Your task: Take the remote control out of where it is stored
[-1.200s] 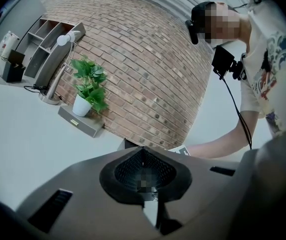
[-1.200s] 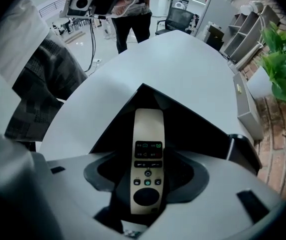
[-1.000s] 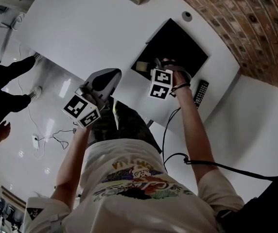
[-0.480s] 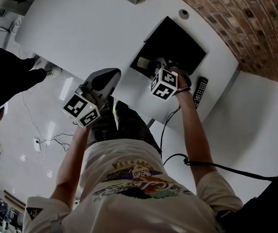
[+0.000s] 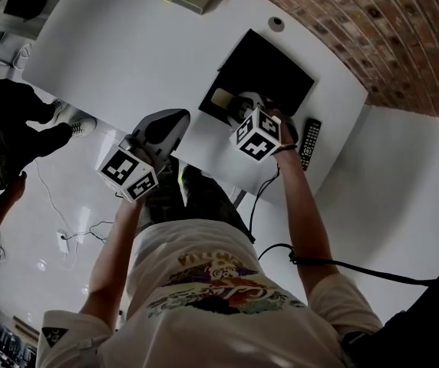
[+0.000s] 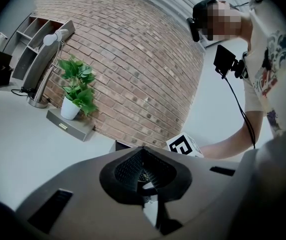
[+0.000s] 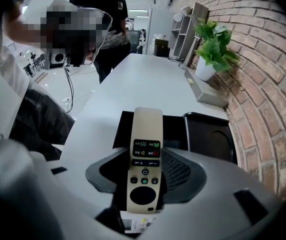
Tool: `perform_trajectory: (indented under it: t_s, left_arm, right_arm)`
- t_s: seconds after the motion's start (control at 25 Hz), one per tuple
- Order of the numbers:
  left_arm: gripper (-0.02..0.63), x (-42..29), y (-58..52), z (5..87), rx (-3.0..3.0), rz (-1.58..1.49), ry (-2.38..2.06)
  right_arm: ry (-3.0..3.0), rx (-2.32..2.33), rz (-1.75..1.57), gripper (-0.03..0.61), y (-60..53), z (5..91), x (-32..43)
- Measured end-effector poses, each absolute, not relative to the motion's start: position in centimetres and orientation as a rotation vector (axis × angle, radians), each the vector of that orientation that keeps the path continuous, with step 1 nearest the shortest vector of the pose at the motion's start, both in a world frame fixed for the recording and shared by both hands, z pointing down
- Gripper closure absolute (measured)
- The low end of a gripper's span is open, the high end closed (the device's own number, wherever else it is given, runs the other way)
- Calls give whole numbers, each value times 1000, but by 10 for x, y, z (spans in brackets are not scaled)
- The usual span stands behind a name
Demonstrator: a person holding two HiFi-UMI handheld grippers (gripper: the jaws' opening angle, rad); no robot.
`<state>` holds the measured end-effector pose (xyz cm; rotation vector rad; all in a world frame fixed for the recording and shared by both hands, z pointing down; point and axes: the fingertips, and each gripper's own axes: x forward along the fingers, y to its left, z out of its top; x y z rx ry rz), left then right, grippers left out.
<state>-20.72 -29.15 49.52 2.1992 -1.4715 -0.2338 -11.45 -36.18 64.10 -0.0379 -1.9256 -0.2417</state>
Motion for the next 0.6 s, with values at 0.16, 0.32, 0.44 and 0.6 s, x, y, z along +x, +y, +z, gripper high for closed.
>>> perform_trajectory:
  t_s: [0.16, 0.32, 0.44, 0.6]
  left_arm:
    - [611, -204, -299, 488, 2233, -231, -1452]
    - [611, -200, -300, 482, 2244, -207, -1443]
    - [611, -196, -303, 478, 2251, -184, -1431]
    - [611, -191, -310, 475, 2299, -151, -1405]
  right_arm:
    - [-1956, 13, -237, 374, -361, 623, -117]
    - [-1996, 53, -194, 374, -353, 604, -116]
    - [-2014, 84, -160, 374, -349, 593, -111]
    - [-2043, 152, -122, 374, -348, 580, -105]
